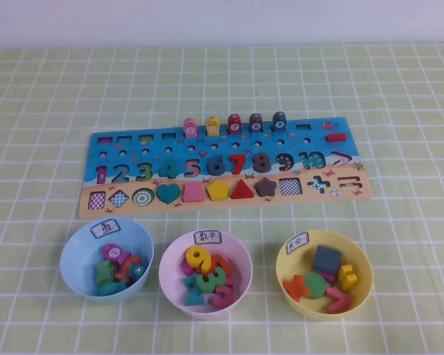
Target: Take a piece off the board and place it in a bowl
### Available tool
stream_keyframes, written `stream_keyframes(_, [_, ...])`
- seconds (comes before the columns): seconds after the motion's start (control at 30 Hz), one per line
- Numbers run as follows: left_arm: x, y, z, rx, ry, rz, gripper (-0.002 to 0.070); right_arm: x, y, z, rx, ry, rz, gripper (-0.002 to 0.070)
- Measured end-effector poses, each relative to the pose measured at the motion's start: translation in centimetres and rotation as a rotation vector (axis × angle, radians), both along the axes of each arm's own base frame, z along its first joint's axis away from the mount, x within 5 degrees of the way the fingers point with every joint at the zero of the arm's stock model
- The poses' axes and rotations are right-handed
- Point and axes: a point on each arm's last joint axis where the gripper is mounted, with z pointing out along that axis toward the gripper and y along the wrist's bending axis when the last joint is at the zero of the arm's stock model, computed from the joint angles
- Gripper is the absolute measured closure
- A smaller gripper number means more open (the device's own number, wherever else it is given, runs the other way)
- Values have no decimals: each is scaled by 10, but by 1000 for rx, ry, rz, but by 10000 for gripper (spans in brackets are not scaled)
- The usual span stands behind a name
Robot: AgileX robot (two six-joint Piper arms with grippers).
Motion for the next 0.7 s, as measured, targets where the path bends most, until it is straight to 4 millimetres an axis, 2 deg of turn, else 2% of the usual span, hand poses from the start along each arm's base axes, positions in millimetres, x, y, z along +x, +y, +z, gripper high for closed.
stream_keyframes(0.27, [0,0,0,0,0,0,679,0,-2,-2,-85,-4,-14,694])
stream_keyframes(0.7, [0,0,0,0,0,0,680,0,-2,-1,-65,-3,-11,694])
